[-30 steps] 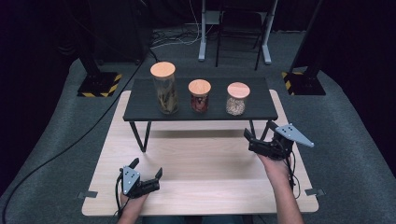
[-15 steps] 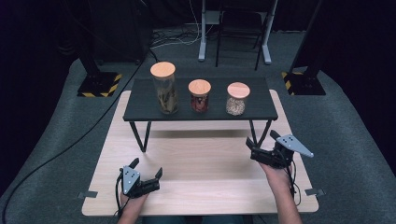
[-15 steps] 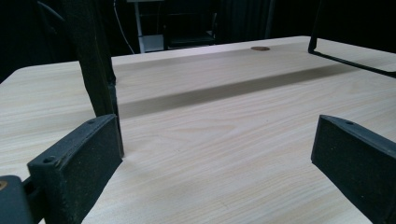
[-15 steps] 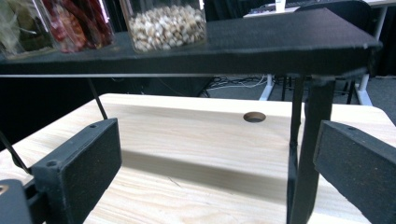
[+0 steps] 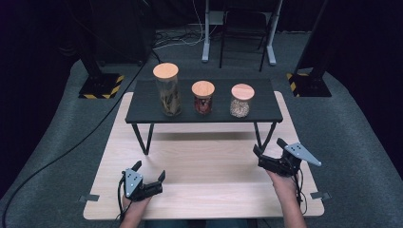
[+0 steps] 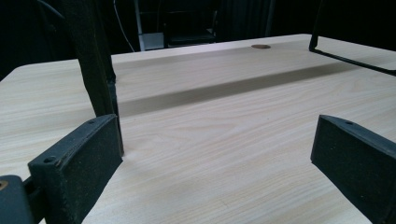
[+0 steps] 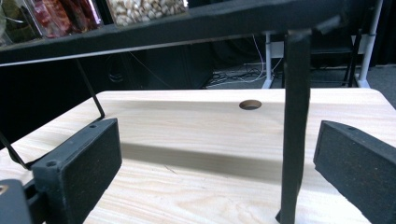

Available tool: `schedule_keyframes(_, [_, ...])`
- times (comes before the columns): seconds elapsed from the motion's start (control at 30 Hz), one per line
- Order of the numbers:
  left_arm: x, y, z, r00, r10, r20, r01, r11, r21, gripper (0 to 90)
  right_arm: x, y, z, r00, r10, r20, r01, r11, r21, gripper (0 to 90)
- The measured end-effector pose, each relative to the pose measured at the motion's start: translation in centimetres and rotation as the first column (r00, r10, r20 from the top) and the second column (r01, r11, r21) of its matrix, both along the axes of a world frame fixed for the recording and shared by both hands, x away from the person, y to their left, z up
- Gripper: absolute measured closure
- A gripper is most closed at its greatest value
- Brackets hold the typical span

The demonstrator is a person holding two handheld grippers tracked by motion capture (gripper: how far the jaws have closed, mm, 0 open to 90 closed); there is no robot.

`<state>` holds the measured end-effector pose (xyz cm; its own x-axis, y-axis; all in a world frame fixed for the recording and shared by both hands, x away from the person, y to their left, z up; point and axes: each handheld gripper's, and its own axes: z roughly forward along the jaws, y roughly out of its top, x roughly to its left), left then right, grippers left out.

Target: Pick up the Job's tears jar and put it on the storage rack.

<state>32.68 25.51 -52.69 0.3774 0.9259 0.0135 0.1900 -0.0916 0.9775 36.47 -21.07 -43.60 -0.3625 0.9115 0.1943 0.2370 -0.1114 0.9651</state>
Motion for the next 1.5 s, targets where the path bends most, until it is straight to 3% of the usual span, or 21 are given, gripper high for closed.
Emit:
schedule_keyframes(0.17, [0.0,0.0,0.0,1.0000,-0.001,0.001,0.001,1.0000,0.002,1.4,-0.2,-0.3,-1.0,0.9999,-0.009,-0.011,0.009,1.000,-0.004,0.2])
schedule_keyframes(0.27, [0.0,0.0,0.0,1.0000,-0.001,0.001,0.001,1.0000,0.003,1.3,-0.2,-0.4,-1.5,0.9993,-0.030,-0.021,0.030,0.999,-0.030,0.2])
schedule_keyframes(0.63, [0.0,0.0,0.0,1.0000,-0.003,0.002,0.003,1.0000,0.001,1.4,-0.4,-1.0,-3.3,0.9972,-0.058,-0.046,0.057,0.998,-0.019,0.2])
schedule_keyframes(1.13, [0.0,0.0,0.0,1.0000,-0.004,0.002,0.004,1.0000,0.001,1.3,-1.6,-1.9,-6.0,0.9903,-0.098,-0.098,0.095,0.995,-0.041,0.4])
schedule_keyframes(1.5, [0.0,0.0,0.0,1.0000,-0.005,0.002,0.005,1.0000,-0.001,1.3,-2.5,-2.2,-7.7,0.9870,-0.097,-0.128,0.094,0.995,-0.028,0.5])
